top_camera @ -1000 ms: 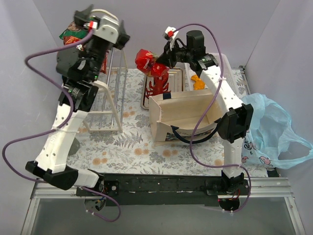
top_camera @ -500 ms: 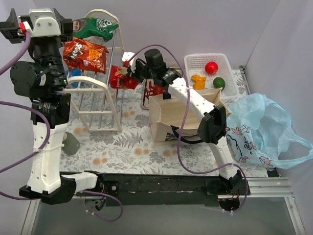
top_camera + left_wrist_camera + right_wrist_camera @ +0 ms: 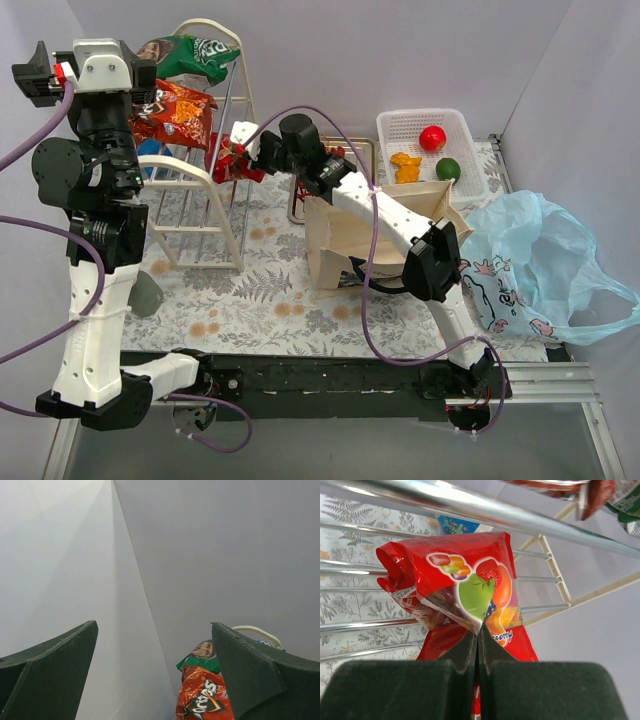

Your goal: Untie the knot of the grocery bags and take out the mixed food

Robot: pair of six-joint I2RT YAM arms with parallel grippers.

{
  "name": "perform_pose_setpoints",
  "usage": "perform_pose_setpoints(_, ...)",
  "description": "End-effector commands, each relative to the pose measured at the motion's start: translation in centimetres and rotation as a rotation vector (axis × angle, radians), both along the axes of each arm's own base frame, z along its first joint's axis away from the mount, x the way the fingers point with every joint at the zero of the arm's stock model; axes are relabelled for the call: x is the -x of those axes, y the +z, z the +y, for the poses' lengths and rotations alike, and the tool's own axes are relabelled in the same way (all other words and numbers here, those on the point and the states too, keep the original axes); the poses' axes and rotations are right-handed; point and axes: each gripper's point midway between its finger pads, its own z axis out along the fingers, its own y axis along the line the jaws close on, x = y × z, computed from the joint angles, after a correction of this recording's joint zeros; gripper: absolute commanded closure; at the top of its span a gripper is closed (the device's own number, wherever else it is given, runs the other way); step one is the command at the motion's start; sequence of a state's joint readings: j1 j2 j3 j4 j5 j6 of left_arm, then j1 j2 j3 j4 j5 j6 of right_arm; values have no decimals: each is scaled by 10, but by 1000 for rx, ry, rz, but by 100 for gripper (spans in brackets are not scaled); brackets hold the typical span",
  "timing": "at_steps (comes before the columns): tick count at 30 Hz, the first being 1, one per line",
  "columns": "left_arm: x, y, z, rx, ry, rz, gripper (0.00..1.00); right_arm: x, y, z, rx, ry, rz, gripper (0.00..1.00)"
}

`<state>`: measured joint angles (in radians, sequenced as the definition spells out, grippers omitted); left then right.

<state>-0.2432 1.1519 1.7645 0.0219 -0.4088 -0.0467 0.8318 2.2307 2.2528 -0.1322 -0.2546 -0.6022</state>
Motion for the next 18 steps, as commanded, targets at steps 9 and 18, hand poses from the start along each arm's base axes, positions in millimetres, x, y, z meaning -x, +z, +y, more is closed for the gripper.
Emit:
perform_pose_setpoints(9, 19, 2, 8, 26, 7, -19, 2, 54, 132, 19, -335, -57, -395, 99)
perform_pose_setpoints(18, 22, -1, 8, 28, -1, 2, 2, 46, 146, 19, -413, -119, -363, 99)
